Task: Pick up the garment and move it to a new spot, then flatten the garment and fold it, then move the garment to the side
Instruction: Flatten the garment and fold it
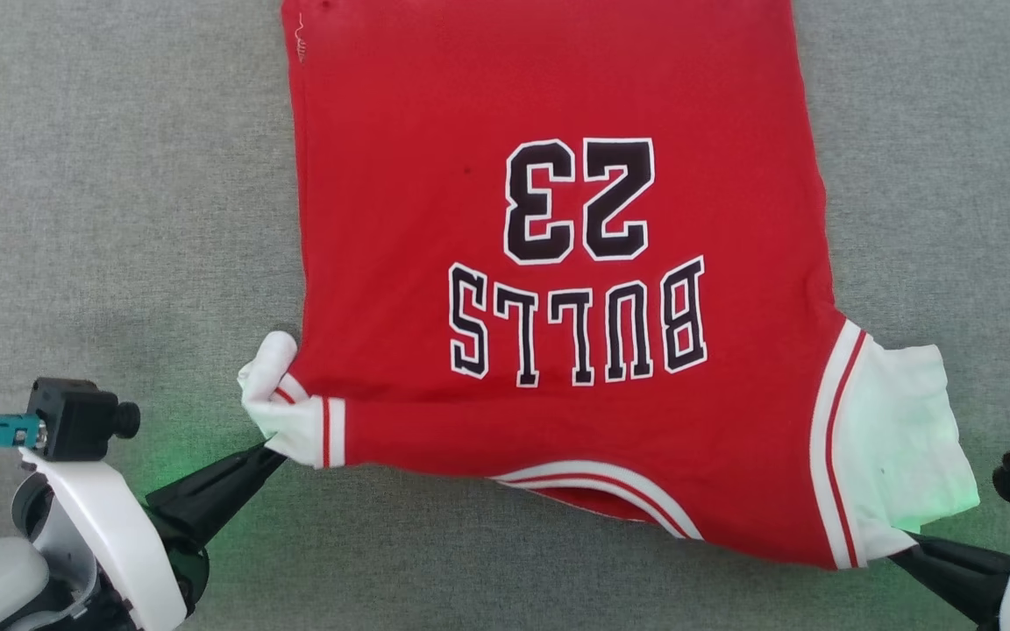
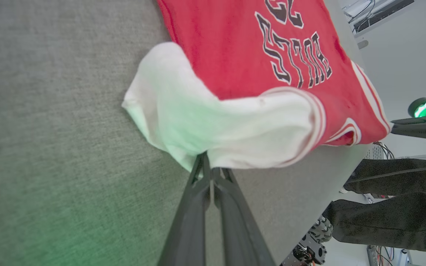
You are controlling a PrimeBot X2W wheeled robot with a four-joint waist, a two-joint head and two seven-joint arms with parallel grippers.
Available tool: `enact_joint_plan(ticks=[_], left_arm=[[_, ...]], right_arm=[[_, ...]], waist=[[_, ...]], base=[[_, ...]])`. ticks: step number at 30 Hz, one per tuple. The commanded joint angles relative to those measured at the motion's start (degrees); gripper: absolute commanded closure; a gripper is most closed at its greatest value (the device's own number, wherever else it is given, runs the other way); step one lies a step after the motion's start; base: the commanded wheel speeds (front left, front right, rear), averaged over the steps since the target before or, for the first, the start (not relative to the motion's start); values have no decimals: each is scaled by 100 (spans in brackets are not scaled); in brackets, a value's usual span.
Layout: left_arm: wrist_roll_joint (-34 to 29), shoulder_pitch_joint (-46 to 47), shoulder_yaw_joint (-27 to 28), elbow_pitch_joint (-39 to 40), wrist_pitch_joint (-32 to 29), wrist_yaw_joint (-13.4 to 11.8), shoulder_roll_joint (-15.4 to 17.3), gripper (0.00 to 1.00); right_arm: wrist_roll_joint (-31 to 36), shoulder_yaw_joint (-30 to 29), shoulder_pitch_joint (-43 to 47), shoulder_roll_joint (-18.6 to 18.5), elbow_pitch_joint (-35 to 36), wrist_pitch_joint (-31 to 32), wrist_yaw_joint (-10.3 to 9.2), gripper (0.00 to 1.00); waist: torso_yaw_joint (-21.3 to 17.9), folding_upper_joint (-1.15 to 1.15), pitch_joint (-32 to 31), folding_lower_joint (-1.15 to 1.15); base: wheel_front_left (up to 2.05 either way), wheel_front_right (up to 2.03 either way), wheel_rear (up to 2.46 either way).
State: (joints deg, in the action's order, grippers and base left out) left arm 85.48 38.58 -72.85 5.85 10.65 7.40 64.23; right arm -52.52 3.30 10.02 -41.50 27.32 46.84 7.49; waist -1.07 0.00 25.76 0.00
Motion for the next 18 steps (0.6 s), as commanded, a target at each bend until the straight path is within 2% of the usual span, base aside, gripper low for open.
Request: enact_joint_plan(ticks=[1, 7, 15, 17, 18], left_arm=[[-40, -128, -8, -49, 29, 4, -1, 100], [-230, -161, -29, -518, -95, -72, -410, 100], [-303, -115, -70, -1093, -240, -54, -1041, 100], [-289, -112, -74, -1153, -237, -50, -1125, 100], [-280, -116, -75, -1182, -230, -51, -1156, 100]], right_arm=[[79, -36, 36, 89, 38, 64, 0, 100], [381, 262, -334, 152, -189, 263, 0, 100], [971, 920, -1041, 260, -970, 54, -2, 100], [1034, 1044, -1139, 284, -1111, -4, -2, 93], [1068, 1116, -1192, 290, -1165, -15, -3, 93]], waist=[[8, 0, 17, 0], [28, 0, 77, 0], [76, 0, 136, 0], [82, 0, 141, 0], [79, 0, 142, 0]], base=[[0, 0, 0], [0, 0, 0], [0, 0, 0], [0, 0, 0], [0, 0, 0]])
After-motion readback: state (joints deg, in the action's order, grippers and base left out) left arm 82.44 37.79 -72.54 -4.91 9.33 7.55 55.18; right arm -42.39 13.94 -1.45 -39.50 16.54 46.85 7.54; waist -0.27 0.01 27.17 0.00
